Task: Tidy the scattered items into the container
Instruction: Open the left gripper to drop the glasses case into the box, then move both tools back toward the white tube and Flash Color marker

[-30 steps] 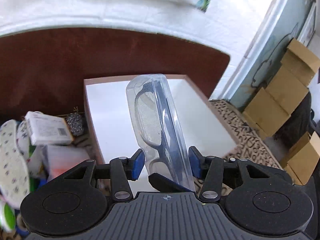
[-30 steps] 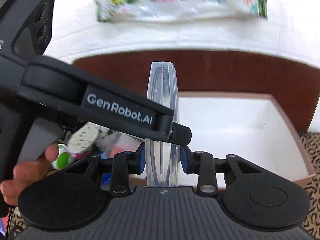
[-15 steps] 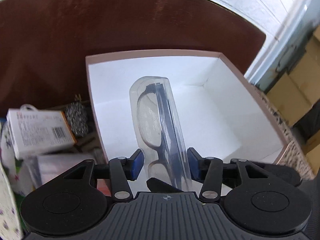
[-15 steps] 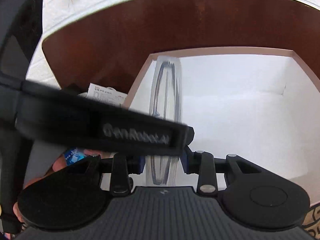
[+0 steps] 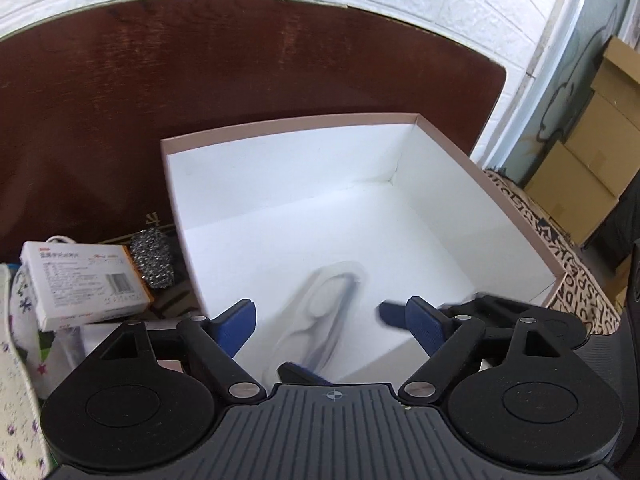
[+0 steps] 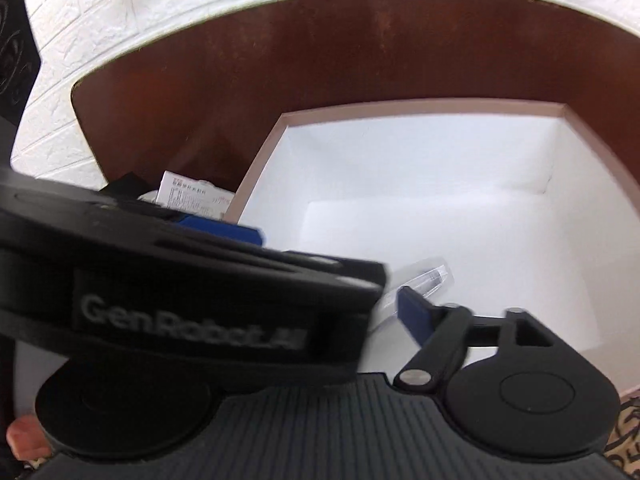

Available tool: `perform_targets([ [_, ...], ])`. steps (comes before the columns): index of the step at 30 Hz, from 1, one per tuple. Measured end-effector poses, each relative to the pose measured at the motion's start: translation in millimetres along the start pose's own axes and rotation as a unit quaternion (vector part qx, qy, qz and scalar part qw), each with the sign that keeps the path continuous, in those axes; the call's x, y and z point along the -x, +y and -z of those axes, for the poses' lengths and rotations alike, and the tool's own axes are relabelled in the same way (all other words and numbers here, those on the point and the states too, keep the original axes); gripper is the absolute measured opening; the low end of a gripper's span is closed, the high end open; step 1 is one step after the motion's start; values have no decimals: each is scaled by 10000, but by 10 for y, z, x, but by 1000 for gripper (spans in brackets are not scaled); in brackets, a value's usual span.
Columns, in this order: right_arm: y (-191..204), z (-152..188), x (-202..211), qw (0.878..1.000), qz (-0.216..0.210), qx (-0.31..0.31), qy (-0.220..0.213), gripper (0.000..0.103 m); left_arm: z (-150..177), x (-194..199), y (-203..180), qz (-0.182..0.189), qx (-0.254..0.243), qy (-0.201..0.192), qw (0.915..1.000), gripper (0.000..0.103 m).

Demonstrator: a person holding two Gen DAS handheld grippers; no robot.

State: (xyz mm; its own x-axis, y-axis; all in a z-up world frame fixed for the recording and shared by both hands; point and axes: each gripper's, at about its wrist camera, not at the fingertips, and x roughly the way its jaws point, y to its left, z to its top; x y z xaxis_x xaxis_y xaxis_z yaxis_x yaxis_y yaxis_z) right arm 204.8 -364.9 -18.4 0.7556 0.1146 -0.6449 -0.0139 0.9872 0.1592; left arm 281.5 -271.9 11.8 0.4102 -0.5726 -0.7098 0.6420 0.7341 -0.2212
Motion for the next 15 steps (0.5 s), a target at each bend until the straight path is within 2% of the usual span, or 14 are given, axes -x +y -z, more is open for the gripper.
perform_targets([
  [2, -1, -32, 50, 9998, 95, 39, -173, 97, 30, 66, -3, -103, 37, -42, 9999, 91],
  [3, 37, -28, 85, 9996, 133, 59, -246, 98, 53, 105, -10, -130, 47, -99, 9999, 92],
  [5, 71, 12, 179, 9992, 152, 147, -342, 99, 113, 209, -38, -200, 46, -281, 9994, 93],
  [8, 102, 64, 303, 9983, 222, 258, -468, 101, 203, 347, -102, -513, 20, -571, 9970, 103],
  [11, 135, 121, 392, 9978, 203, 335, -536, 101, 296, 473, -122, -656, 36, -841, 9943, 103],
  [15, 227, 128, 406, 9975, 175, 362, -578, 102, 365, 598, -115, -752, 235, -874, 9931, 103],
])
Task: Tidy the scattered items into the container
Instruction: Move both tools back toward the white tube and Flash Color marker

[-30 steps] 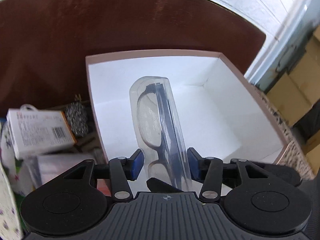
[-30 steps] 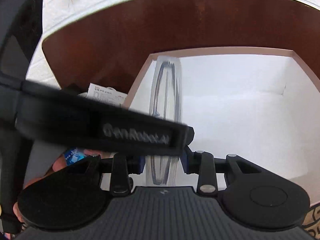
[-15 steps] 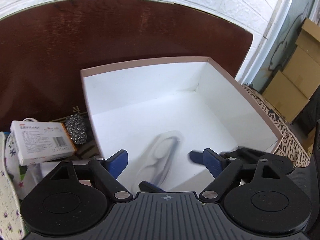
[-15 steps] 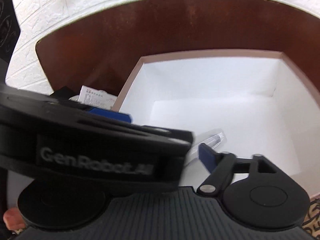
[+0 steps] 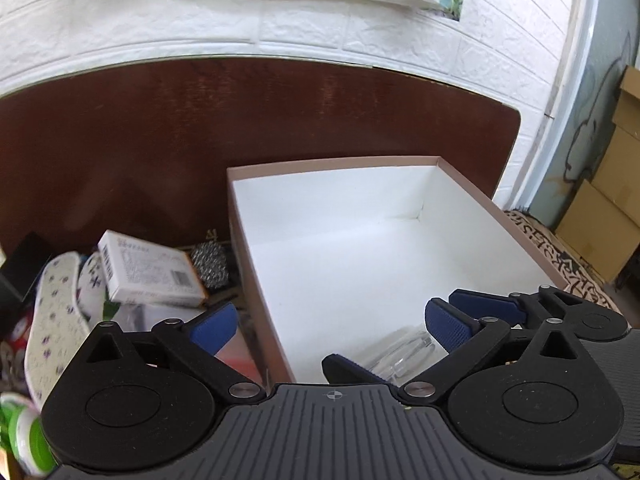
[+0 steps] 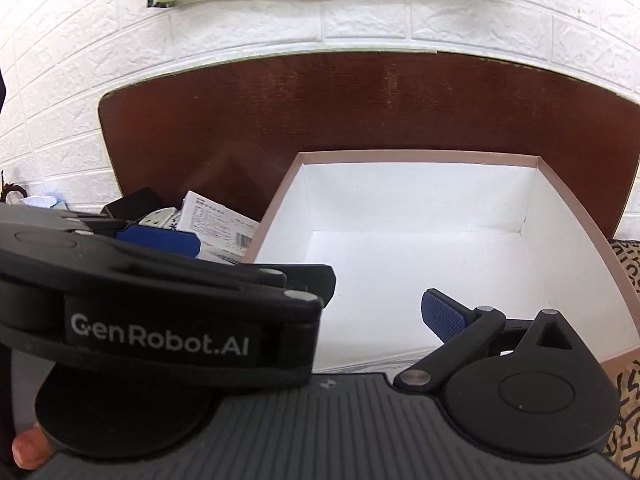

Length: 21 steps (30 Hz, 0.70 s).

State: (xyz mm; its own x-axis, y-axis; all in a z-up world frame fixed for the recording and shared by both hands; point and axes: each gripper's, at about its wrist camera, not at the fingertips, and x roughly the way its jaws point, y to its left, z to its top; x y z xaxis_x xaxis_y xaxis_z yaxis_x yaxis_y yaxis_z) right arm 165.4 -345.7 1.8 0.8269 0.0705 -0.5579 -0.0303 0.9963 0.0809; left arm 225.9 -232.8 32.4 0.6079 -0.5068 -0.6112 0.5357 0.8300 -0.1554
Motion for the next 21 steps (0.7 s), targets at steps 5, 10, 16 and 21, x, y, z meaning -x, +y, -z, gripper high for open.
perform_targets([
  [5, 212, 11, 161, 9992, 30, 262, -288, 103, 117, 192, -14, -496, 129, -269, 9983, 103],
  [10, 309, 68, 304, 9982, 42, 420, -428, 103, 237, 383, -73, -651, 74, -505, 9966, 103],
  [16, 407, 156, 483, 9976, -2, 396, -560, 103, 398, 647, -73, -744, 77, -740, 9944, 103],
  [21, 572, 405, 681, 9954, -248, 404, -830, 103, 772, 967, 63, -834, 274, -1031, 9908, 103],
])
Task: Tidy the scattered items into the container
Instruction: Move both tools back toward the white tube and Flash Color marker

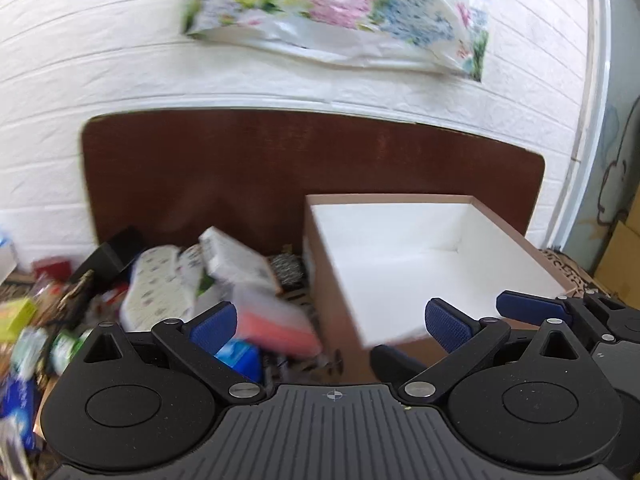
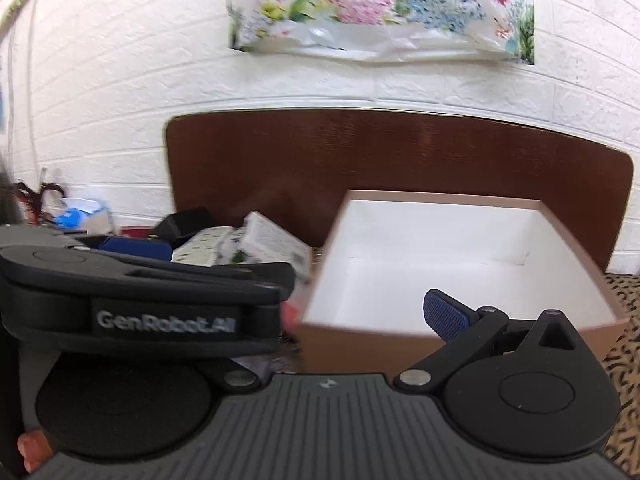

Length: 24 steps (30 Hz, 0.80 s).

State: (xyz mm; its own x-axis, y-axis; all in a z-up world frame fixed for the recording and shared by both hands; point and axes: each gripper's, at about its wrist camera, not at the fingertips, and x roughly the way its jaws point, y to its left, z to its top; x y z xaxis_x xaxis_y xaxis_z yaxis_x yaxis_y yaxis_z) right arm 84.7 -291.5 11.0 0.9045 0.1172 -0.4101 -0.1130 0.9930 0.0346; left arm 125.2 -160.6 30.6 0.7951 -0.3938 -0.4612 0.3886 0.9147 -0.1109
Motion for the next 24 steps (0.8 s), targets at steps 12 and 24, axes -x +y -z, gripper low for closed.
perform_targets([
  [12, 756, 825, 18, 9911, -219, 1270, 328, 103, 1014, 219, 691, -457, 588, 730, 9945, 103],
  [24, 798, 1045, -198, 9862, -443, 1328, 885, 77, 1134, -2, 889, -104, 1150, 1312, 9846, 97],
])
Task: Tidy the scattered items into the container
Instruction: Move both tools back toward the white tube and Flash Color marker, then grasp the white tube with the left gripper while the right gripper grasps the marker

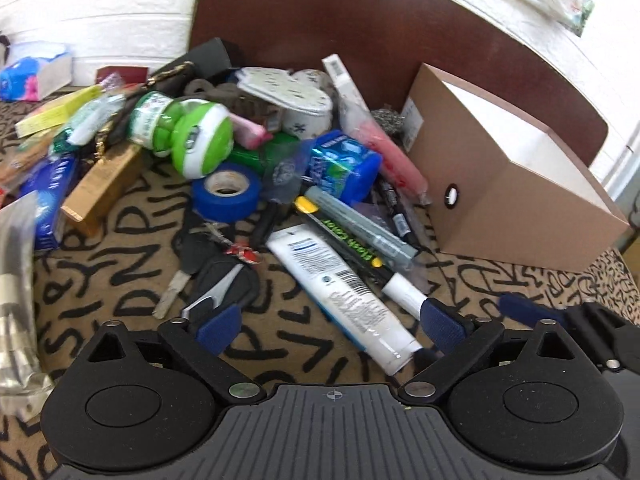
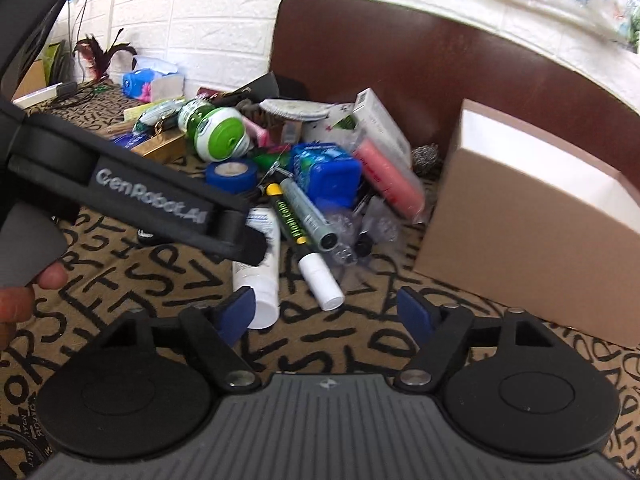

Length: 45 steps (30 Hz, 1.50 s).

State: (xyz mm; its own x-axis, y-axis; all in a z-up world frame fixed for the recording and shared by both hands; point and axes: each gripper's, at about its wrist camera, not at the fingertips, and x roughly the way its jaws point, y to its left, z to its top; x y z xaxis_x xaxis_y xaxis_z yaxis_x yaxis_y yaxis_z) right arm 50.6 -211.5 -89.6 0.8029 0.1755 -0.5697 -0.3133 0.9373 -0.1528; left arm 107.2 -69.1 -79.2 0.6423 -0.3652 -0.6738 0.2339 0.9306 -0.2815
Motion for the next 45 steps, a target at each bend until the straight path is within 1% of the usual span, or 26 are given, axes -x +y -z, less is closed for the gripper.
perform_targets([
  [2, 14, -14, -16, 9999, -108, 45, -18, 70, -32, -42, -18, 82, -23, 87, 9999, 92],
  [4, 13, -32, -28, 9999, -150, 70, -16, 68, -69, -103, -22, 123, 36, 176, 9998, 89],
  [7, -42, -49, -24, 9999, -132, 36, -13, 66, -107, -201, -22, 78, 177, 285, 9994, 88],
  [10, -143, -48, -33, 10000, 0, -97, -13, 64, -127, -303, -5, -8, 273, 371, 9989, 88],
  [12, -208, -40, -93, 9998, 81, -185, 87, 59, -142, -353, -11, -48, 289, 355, 9989, 88],
  [13, -235, -36, -134, 9996, 81, -230, 165, 53, -148, -366, -26, -84, 247, 334, 9991, 85],
  [17, -274, -19, -285, 9983, -207, -438, 339, 40, -160, -395, -49, -244, 28, 313, 9992, 72],
  [18, -260, -16, -319, 9981, -247, -424, 361, 39, -161, -392, -42, -262, 3, 316, 9992, 63],
  [19, -236, -13, -352, 9981, -274, -396, 387, 37, -164, -387, -34, -266, -24, 323, 9991, 57],
  [20, -218, -12, -378, 9980, -293, -385, 407, 32, -167, -382, -24, -247, -47, 337, 9991, 52],
  [22, -193, -24, -412, 9978, -359, -399, 381, 26, -172, -374, 4, -200, -57, 362, 9991, 51],
  [25, -172, -64, -472, 9980, -376, -361, 345, 25, -173, -382, 43, -162, -51, 351, 9992, 54],
  [26, -171, -71, -491, 9980, -379, -369, 334, 25, -174, -386, 46, -165, -48, 350, 9992, 53],
  [31, -129, -31, -410, 9980, -445, -249, 385, 22, -143, -325, 42, -121, -209, 447, 9987, 44],
  [34, -122, 32, -274, 9973, -425, -336, 492, 21, -78, -224, 73, -39, -313, 554, 9980, 38],
  [37, -105, 122, -84, 9957, -522, -449, 627, 18, 27, -76, 101, 34, -563, 699, 9960, 32],
  [39, -88, 197, 52, 9941, -630, -521, 719, 18, 118, 43, 126, 47, -774, 780, 9939, 31],
  [44, -56, 352, 354, 9903, -760, -726, 910, 18, 298, 284, 173, 60, -1071, 979, 9894, 32],
  [45, -44, 354, 372, 9902, -762, -703, 933, 18, 315, 303, 167, 42, -1122, 1009, 9885, 41],
])
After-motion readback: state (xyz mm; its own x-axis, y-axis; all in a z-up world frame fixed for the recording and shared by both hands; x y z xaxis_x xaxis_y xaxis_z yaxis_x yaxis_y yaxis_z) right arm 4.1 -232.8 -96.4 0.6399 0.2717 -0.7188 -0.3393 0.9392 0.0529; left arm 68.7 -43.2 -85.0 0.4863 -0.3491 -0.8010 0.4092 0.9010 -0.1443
